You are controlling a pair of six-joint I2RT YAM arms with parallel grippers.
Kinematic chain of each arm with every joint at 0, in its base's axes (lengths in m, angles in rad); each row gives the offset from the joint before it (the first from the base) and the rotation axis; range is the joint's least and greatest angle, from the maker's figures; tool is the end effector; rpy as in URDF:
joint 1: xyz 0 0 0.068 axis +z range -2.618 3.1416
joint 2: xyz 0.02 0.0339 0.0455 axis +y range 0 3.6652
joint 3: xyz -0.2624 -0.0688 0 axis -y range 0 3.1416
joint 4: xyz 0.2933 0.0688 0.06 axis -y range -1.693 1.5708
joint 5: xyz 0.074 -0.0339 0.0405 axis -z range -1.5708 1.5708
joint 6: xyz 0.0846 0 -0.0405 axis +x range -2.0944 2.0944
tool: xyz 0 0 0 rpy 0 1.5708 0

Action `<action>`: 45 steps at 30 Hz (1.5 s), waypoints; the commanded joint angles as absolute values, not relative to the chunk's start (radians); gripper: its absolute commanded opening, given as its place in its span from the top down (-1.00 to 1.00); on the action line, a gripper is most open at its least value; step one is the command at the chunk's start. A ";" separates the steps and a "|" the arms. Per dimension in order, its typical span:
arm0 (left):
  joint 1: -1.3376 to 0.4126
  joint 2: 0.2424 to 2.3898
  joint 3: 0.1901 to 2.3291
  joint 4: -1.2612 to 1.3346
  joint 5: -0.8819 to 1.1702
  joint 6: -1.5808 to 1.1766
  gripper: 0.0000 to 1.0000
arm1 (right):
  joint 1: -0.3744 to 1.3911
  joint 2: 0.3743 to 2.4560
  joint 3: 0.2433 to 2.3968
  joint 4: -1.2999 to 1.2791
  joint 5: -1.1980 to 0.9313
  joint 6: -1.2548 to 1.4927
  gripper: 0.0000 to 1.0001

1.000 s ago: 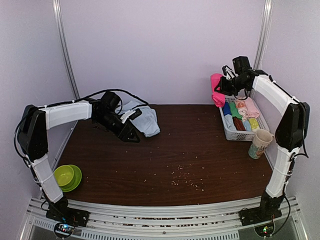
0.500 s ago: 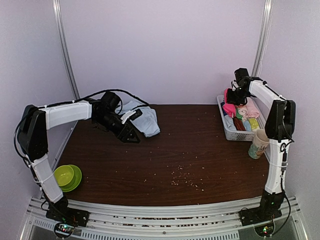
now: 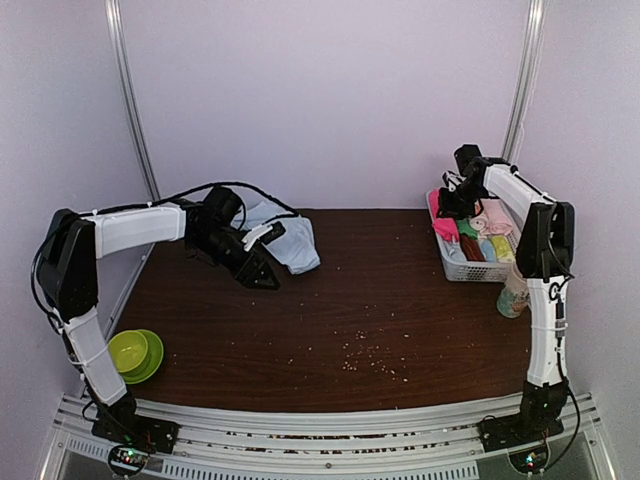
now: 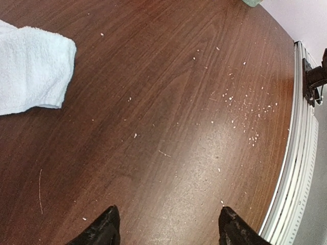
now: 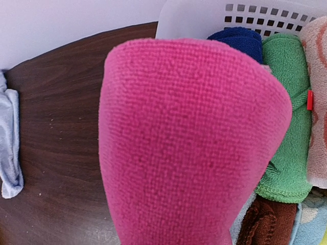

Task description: Roll the towels

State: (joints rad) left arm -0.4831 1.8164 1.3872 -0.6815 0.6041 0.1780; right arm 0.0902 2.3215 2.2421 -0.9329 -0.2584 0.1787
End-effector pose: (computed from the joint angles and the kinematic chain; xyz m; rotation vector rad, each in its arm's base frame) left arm 0.3667 -0.2466 0.1718 1.0389 2.4341 -0.9068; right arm 0.5744 0.0737 0.2098 0.0182 2.5914 0.4330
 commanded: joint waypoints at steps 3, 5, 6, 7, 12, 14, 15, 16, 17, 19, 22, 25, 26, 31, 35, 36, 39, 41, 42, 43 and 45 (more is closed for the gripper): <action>-0.477 1.850 1.430 -0.644 0.574 0.141 -0.35 | 0.221 2.339 2.178 -0.876 -0.538 0.213 1.00; -0.476 1.851 1.442 -0.646 0.576 0.139 -0.36 | 0.247 2.338 2.167 -0.844 -0.580 0.243 1.00; -0.476 1.852 1.446 -0.650 0.576 0.141 -0.36 | 0.261 2.337 2.158 -0.824 -0.598 0.260 1.00; -0.476 1.852 1.450 -0.655 0.577 0.143 -0.36 | 0.276 2.331 2.146 -0.799 -0.612 0.279 1.00; -0.476 1.855 1.452 -0.667 0.558 0.153 -0.36 | 0.327 2.256 2.142 -0.738 -0.596 0.342 1.00; -0.476 1.860 1.456 -0.673 0.548 0.151 -0.36 | 0.318 2.219 2.174 -0.748 -0.536 0.334 1.00; -0.476 1.865 1.462 -0.680 0.545 0.152 -0.36 | 0.308 2.205 2.212 -0.778 -0.512 0.322 1.00; -0.477 1.868 1.468 -0.688 0.541 0.153 -0.36 | 0.298 2.202 2.257 -0.809 -0.504 0.311 1.00; -0.477 1.873 1.476 -0.690 0.534 0.152 -0.36 | 0.287 2.202 2.301 -0.830 -0.518 0.306 1.00; -0.476 1.887 1.497 -0.689 0.500 0.131 -0.36 | 0.269 2.206 2.359 -0.841 -0.589 0.311 1.00; -0.476 1.941 1.589 -0.674 0.441 0.031 -0.41 | 0.257 2.193 2.391 -0.837 -0.662 0.299 1.00; -0.476 2.050 1.752 -0.699 0.498 -0.120 -0.44 | 0.241 2.128 2.289 -0.765 -0.642 0.301 1.00; -0.476 2.090 1.813 -0.713 0.532 -0.176 -0.44 | 0.234 2.100 2.246 -0.730 -0.641 0.306 1.00; -0.490 2.254 2.060 -0.720 0.656 -0.380 -0.59 | 0.189 1.965 2.044 -0.601 -0.663 0.328 1.00; -0.499 2.282 2.113 -0.608 0.654 -0.474 -0.64 | 0.173 1.887 1.927 -0.568 -0.609 0.321 1.00; -0.499 2.292 2.121 -0.574 0.663 -0.501 -0.66 | 0.171 1.873 1.907 -0.573 -0.566 0.316 1.00; -0.503 2.339 2.158 -0.505 0.714 -0.571 -0.71 | 0.164 1.846 1.858 -0.578 -0.401 0.310 1.00; -0.511 2.368 2.178 -0.493 0.731 -0.581 -0.79 | 0.160 1.847 1.850 -0.588 -0.282 0.308 1.00; -0.517 2.378 2.179 -0.483 0.740 -0.583 -0.85 | 0.159 1.849 1.849 -0.589 -0.230 0.303 1.00; -0.523 2.388 2.181 -0.478 0.749 -0.583 -0.91 | 0.156 1.853 1.845 -0.586 -0.180 0.301 1.00; -0.532 2.402 2.188 -0.459 0.768 -0.584 -0.95 | 0.145 1.855 1.830 -0.562 -0.094 0.310 1.00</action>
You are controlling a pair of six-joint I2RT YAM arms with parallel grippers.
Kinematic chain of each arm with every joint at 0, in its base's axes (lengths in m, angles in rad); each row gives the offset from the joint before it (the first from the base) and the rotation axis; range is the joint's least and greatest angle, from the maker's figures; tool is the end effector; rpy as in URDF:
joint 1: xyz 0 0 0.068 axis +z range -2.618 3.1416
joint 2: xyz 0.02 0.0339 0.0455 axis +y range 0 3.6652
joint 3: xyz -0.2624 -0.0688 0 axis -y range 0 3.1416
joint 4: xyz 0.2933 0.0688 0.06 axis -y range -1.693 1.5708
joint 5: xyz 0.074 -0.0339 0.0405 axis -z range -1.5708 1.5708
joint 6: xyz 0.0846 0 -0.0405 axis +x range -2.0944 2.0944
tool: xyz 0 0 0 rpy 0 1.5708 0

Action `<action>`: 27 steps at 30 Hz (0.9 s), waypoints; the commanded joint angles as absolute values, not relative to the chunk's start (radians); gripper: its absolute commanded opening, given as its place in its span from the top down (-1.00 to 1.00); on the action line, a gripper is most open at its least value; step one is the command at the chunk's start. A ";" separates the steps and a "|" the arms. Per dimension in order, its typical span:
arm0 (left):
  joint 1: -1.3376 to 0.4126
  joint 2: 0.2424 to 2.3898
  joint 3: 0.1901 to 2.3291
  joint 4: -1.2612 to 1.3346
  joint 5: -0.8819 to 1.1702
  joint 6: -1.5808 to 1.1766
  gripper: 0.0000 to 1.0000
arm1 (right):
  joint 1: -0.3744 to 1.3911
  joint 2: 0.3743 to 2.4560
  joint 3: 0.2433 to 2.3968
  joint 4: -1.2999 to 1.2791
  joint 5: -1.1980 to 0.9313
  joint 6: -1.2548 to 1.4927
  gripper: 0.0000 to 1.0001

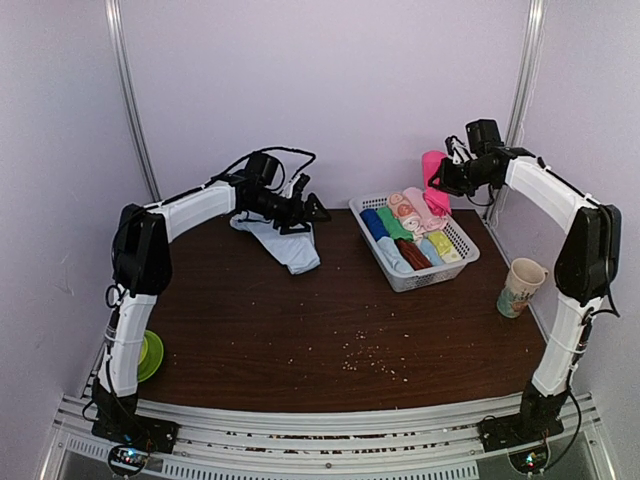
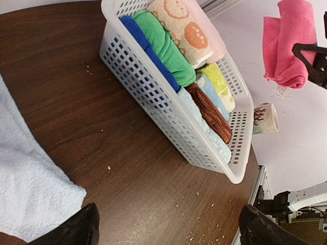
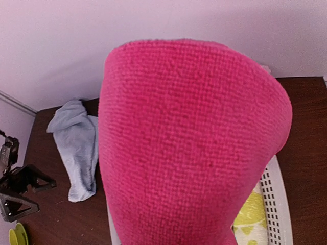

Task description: Roll the towels

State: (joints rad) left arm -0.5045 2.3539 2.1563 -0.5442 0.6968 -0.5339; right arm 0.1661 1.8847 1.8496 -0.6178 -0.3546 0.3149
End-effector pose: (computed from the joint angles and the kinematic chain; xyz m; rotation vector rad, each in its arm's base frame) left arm 0.5050 -0.3409 0.2069 0.3540 2.4451 -1.3019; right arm 0.5061 0.1146 0.3196 -0.0314 2.2558 0.6556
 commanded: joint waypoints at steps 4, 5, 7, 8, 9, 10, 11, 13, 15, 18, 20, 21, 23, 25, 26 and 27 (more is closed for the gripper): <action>-0.537 2.415 2.209 -0.455 0.777 -0.570 -0.96 | 0.113 1.848 1.790 -0.524 0.103 0.332 1.00; -0.537 2.413 2.210 -0.456 0.773 -0.566 -0.96 | 0.107 1.853 1.794 -0.526 0.142 0.329 1.00; -0.537 2.416 2.213 -0.466 0.760 -0.557 -0.96 | 0.102 1.886 1.834 -0.564 0.224 0.312 1.00; -0.537 2.420 2.212 -0.468 0.758 -0.556 -0.96 | 0.101 1.916 1.867 -0.592 0.250 0.299 1.00; -0.537 2.425 2.215 -0.470 0.757 -0.556 -0.96 | 0.101 1.948 1.900 -0.629 0.279 0.287 1.00; -0.538 2.430 2.218 -0.473 0.756 -0.555 -0.96 | 0.101 1.978 1.934 -0.656 0.297 0.274 1.00; -0.538 2.434 2.219 -0.475 0.753 -0.553 -0.96 | 0.101 2.006 1.955 -0.677 0.306 0.260 1.00; -0.541 2.442 2.224 -0.480 0.750 -0.545 -0.96 | 0.100 2.056 1.987 -0.711 0.319 0.241 1.00; -0.543 2.456 2.244 -0.486 0.756 -0.537 -0.96 | 0.101 2.088 1.994 -0.724 0.312 0.228 1.00; -0.546 2.476 2.284 -0.499 0.773 -0.517 -0.96 | 0.103 2.116 1.993 -0.738 0.313 0.212 1.00; -0.549 2.481 2.285 -0.503 0.778 -0.505 -0.96 | 0.103 2.134 2.001 -0.759 0.325 0.198 1.00; -0.550 2.483 2.283 -0.507 0.780 -0.501 -0.96 | 0.103 2.149 2.016 -0.774 0.338 0.186 1.00; -0.552 2.486 2.278 -0.512 0.784 -0.490 -0.96 | 0.103 2.168 2.033 -0.802 0.360 0.169 1.00; -0.557 2.485 2.274 -0.520 0.785 -0.480 -0.96 | 0.103 2.189 2.050 -0.830 0.367 0.141 1.00; -0.557 2.484 2.274 -0.526 0.784 -0.475 -0.96 | 0.103 2.205 2.059 -0.852 0.362 0.131 1.00; -0.558 2.485 2.273 -0.529 0.784 -0.471 -0.96 | 0.105 2.222 2.094 -0.882 0.364 0.120 1.00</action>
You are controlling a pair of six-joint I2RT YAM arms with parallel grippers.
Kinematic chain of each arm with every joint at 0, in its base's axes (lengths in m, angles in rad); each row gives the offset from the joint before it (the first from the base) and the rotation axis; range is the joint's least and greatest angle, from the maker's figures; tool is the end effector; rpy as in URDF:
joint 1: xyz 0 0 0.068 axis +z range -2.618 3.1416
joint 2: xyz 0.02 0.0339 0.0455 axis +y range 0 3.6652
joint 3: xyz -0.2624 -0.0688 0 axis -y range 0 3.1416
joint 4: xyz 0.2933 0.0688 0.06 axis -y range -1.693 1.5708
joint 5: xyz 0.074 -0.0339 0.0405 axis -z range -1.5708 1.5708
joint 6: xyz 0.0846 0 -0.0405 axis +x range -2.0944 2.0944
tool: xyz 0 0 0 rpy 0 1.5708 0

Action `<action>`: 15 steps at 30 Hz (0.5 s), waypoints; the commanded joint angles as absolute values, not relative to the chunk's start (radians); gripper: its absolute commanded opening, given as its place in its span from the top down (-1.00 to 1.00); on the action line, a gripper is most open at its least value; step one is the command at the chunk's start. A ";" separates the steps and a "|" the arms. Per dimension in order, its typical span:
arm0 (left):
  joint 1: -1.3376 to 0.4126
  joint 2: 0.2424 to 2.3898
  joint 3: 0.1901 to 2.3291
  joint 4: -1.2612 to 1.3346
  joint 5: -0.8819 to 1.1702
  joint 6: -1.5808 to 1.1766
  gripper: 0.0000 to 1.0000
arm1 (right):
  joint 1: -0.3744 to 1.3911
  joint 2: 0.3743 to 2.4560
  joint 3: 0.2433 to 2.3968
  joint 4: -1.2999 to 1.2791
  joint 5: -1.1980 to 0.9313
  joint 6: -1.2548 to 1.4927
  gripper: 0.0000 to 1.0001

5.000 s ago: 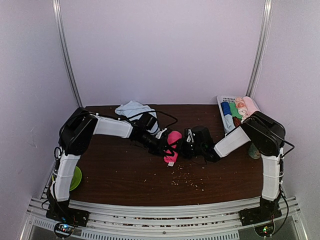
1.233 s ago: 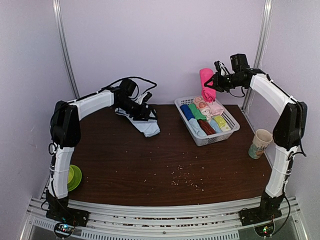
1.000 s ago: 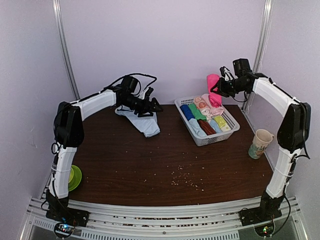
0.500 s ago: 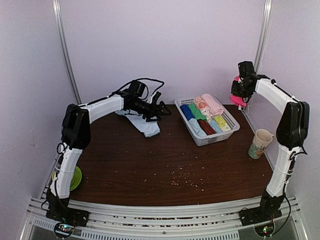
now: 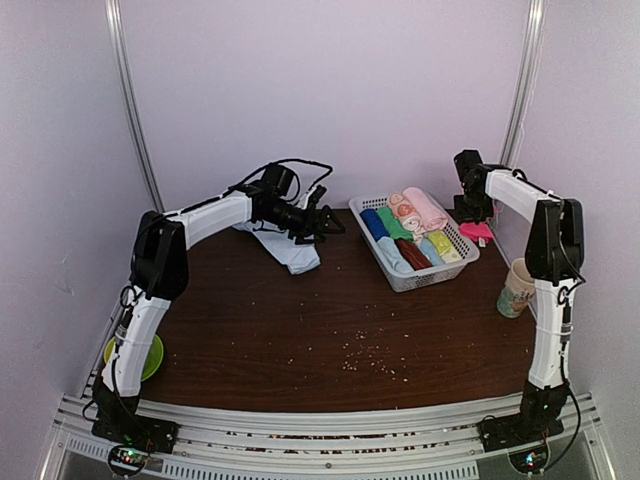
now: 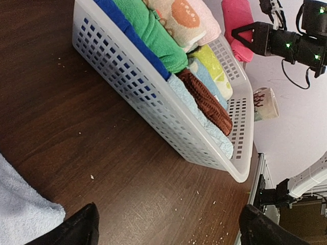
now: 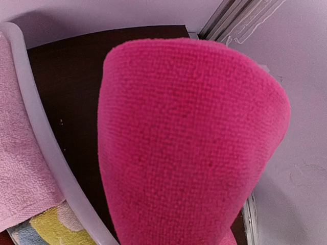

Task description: Roll the towels

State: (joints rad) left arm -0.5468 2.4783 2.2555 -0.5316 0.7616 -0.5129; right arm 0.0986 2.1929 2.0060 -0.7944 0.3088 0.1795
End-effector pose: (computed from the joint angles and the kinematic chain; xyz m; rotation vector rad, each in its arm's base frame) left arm 0.5032 -0.3746 0.1762 0.4664 2.4465 -1.3842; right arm 0.5580 0.0294 0.2027 0.2195 2.4971 -0.2806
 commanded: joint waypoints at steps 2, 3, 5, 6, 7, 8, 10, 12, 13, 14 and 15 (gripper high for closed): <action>-0.558 2.483 2.273 -0.532 0.784 -0.466 -0.96 | 0.112 2.249 2.118 -0.920 0.358 0.094 1.00; -0.558 2.481 2.273 -0.534 0.784 -0.463 -0.96 | 0.116 2.258 2.123 -0.938 0.346 0.083 1.00; -0.557 2.480 2.273 -0.540 0.787 -0.457 -0.96 | 0.125 2.267 2.121 -0.956 0.302 0.058 1.00; -0.558 2.478 2.272 -0.543 0.792 -0.454 -0.96 | 0.129 2.270 2.118 -0.965 0.264 0.045 1.00; -0.558 2.475 2.271 -0.547 0.796 -0.451 -0.96 | 0.133 2.273 2.118 -0.977 0.225 0.031 1.00; -0.558 2.473 2.269 -0.548 0.802 -0.450 -0.95 | 0.140 2.273 2.111 -0.990 0.191 0.016 1.00; -0.558 2.466 2.264 -0.554 0.808 -0.442 -0.96 | 0.154 2.268 2.093 -1.008 0.112 -0.011 1.00; -0.558 2.456 2.252 -0.557 0.810 -0.434 -0.96 | 0.164 2.255 2.072 -1.010 0.022 -0.030 1.00; -0.558 2.451 2.247 -0.559 0.812 -0.429 -0.96 | 0.170 2.245 2.039 -1.009 -0.021 -0.038 1.00; -0.558 2.444 2.242 -0.561 0.813 -0.424 -0.95 | 0.176 2.233 2.016 -1.014 -0.064 -0.045 1.00; -0.558 2.438 2.237 -0.566 0.812 -0.419 -0.96 | 0.183 2.221 2.003 -1.010 -0.105 -0.051 1.00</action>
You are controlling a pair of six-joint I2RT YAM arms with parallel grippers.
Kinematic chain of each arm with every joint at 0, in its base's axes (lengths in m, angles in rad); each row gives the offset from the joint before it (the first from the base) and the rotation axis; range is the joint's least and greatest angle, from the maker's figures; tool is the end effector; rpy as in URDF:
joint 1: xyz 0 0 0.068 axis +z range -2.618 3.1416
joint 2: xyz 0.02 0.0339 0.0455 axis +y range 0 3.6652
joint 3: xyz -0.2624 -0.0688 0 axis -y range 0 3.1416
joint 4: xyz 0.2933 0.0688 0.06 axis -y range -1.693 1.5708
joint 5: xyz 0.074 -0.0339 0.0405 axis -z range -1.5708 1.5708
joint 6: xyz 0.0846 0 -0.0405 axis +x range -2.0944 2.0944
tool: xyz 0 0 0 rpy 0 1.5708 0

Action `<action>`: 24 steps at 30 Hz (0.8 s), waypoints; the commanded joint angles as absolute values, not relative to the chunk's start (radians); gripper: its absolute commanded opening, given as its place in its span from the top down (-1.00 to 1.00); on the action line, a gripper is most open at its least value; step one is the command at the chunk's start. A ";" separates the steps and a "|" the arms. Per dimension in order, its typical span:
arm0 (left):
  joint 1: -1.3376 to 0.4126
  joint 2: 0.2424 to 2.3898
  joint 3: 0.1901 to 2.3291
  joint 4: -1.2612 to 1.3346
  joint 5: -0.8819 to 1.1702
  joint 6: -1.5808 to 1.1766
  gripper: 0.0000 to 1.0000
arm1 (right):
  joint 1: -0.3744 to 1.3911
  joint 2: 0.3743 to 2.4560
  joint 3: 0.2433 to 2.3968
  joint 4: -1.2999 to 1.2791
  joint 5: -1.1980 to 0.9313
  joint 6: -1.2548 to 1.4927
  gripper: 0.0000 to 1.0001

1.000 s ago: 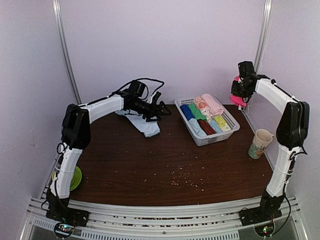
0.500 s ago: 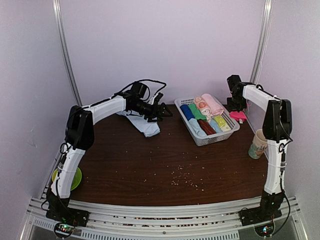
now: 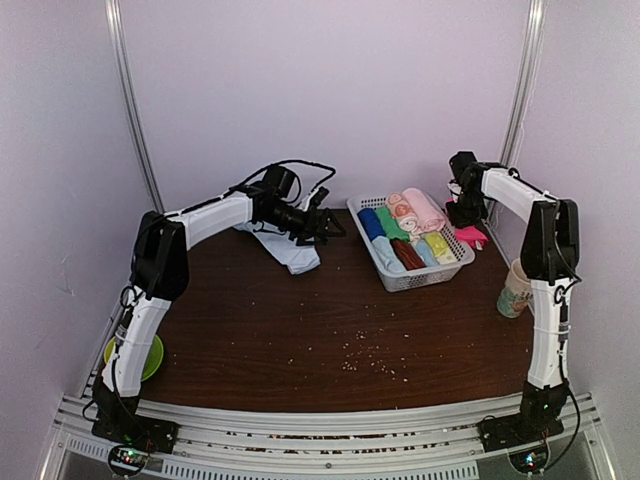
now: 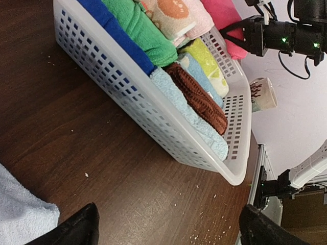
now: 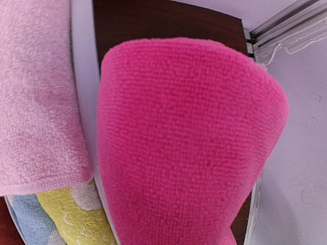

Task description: Roll the towels

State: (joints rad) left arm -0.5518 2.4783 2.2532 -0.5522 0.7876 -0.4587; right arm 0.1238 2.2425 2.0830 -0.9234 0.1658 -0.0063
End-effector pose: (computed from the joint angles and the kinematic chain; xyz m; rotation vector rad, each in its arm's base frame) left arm 0.4977 -0.3768 0.1743 0.5421 2.4368 -1.3930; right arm 0.5537 0.0548 0.1925 -0.1171 2.6378 -0.1804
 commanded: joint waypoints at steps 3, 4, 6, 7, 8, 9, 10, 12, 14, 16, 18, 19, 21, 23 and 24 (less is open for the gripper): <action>-0.558 2.423 2.228 -0.584 0.807 -0.398 -0.96 | 0.211 2.167 1.917 -0.983 -0.171 -0.057 1.00; -0.558 2.417 2.222 -0.584 0.802 -0.393 -0.96 | 0.222 2.149 1.893 -0.980 -0.187 -0.057 1.00; -0.558 2.409 2.208 -0.586 0.792 -0.383 -0.96 | 0.238 2.096 1.835 -0.955 -0.202 -0.042 1.00; -0.558 2.407 2.203 -0.589 0.786 -0.379 -0.96 | 0.244 2.068 1.807 -0.941 -0.176 -0.025 1.00; -0.558 2.408 2.200 -0.591 0.781 -0.376 -0.95 | 0.244 2.048 1.779 -0.921 -0.153 -0.011 1.00; -0.557 2.408 2.198 -0.592 0.773 -0.376 -0.96 | 0.244 1.997 1.748 -0.896 -0.131 0.016 1.00; -0.558 2.410 2.194 -0.593 0.763 -0.376 -0.96 | 0.243 1.954 1.722 -0.872 -0.105 0.037 1.00; -0.558 2.413 2.192 -0.598 0.722 -0.384 -0.96 | 0.242 1.870 1.684 -0.822 -0.081 0.075 1.00; -0.558 2.417 2.195 -0.612 0.668 -0.397 -0.96 | 0.246 1.795 1.662 -0.759 -0.105 0.114 1.00; -0.558 2.426 2.204 -0.633 0.615 -0.412 -0.96 | 0.256 1.728 1.635 -0.678 -0.164 0.152 1.00; -0.559 2.435 2.211 -0.637 0.587 -0.427 -0.95 | 0.262 1.674 1.597 -0.568 -0.258 0.201 1.00; -0.562 2.440 2.217 -0.637 0.574 -0.432 -0.93 | 0.267 1.658 1.580 -0.520 -0.320 0.225 1.00; -0.567 2.456 2.237 -0.639 0.571 -0.440 -0.86 | 0.291 1.650 1.566 -0.453 -0.377 0.255 1.00; -0.571 2.474 2.266 -0.642 0.579 -0.448 -0.72 | 0.324 1.662 1.575 -0.430 -0.395 0.261 1.00; -0.573 2.478 2.273 -0.642 0.581 -0.452 -0.67 | 0.347 1.672 1.579 -0.425 -0.393 0.263 1.00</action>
State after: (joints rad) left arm -0.5541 2.4638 2.2108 -0.6491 0.6075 -0.4301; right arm 0.2779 1.6382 1.5932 -0.5629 -0.2802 0.1989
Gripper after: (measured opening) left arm 0.873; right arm 0.178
